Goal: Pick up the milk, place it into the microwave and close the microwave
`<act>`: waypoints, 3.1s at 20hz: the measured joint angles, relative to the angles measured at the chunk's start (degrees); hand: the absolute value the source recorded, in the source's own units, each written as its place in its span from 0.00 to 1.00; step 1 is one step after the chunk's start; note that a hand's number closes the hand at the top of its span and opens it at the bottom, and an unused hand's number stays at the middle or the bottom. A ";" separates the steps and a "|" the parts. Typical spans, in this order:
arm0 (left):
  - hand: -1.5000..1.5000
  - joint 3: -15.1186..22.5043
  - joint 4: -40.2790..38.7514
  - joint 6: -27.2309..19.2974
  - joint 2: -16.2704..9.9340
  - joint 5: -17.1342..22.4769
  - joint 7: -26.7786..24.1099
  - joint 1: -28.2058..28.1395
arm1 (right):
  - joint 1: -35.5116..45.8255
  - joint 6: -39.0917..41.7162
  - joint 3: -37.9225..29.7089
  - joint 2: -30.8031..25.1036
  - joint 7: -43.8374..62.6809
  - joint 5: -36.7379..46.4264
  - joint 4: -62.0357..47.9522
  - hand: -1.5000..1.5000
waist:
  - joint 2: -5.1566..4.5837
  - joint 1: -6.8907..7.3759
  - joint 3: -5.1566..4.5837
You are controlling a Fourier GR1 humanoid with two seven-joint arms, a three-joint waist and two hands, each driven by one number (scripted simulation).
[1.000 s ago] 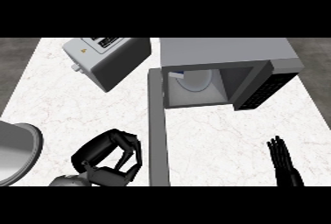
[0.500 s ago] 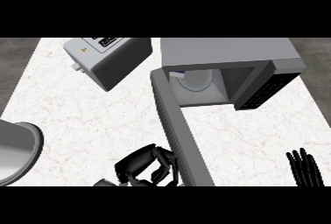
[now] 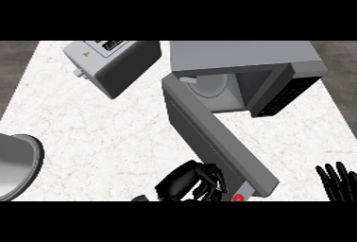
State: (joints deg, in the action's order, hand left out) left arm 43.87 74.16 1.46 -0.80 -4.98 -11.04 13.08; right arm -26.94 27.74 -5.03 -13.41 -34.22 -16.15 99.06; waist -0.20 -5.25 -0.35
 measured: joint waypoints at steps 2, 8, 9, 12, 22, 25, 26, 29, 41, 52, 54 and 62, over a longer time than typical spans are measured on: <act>1.00 2.79 -1.16 -4.90 -0.33 2.30 0.73 2.46 | -0.70 0.43 0.85 -0.24 1.42 -0.82 3.25 0.00 | -0.14 -0.44 0.01; 1.00 8.35 -4.05 -17.02 -1.03 8.12 2.02 9.06 | -2.75 2.09 2.98 -1.91 6.42 -3.94 11.90 0.00 | -0.55 -2.04 0.01; 1.00 8.76 -4.69 -18.55 -1.01 9.14 1.70 10.02 | -2.84 2.12 3.06 -2.26 7.29 -4.53 13.01 0.00 | -0.69 -2.29 -0.01; 1.00 9.63 -5.46 -22.40 -0.59 12.87 1.85 13.38 | -2.98 1.87 3.85 -2.70 9.59 -5.55 15.87 0.00 | -1.00 -3.14 -0.04; 1.00 9.38 -11.44 -31.68 0.50 22.79 0.09 25.45 | -4.36 -0.32 4.56 -4.01 16.42 -9.98 24.01 0.00 | -1.71 -5.51 0.00; 1.00 8.53 -13.89 -32.70 0.62 25.94 -0.56 28.98 | -4.27 -1.30 4.84 -4.25 18.36 -10.80 25.40 0.00 | -2.04 -5.98 0.04; 1.00 8.08 -14.93 -32.56 0.75 27.10 -0.90 29.97 | -4.36 -1.41 4.50 -4.70 18.99 -11.27 25.99 0.00 | -2.13 -6.10 0.05; 1.00 6.70 -17.59 -32.74 0.81 30.46 -1.38 32.98 | -4.21 -1.80 4.40 -5.20 20.27 -12.27 27.12 0.00 | -2.52 -6.91 0.09; 1.00 3.66 -24.49 -31.72 0.75 41.57 -6.99 38.47 | -2.57 -3.81 2.94 -6.71 23.97 -15.48 30.29 0.00 | -3.07 -8.50 0.17; 1.00 3.18 -24.42 -33.40 0.82 48.18 -10.98 38.01 | -1.18 -4.08 2.25 -7.74 25.47 -18.40 32.02 0.00 | -3.06 -9.57 0.27; 1.00 3.46 -24.53 -33.81 0.84 48.69 -12.18 38.05 | -0.92 -3.76 2.28 -8.24 25.82 -18.97 32.58 0.00 | -3.18 -9.62 0.26; 1.00 3.93 -24.77 -35.62 0.83 51.15 -16.46 37.89 | -0.02 -2.00 2.92 -9.64 26.28 -19.98 33.06 0.00 | -3.51 -10.30 0.28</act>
State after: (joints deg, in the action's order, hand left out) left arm 47.80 49.40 -34.16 0.03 46.18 -27.49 50.97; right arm -26.96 25.74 -2.11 -23.05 -7.94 -36.12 132.11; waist -3.71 -15.56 -0.07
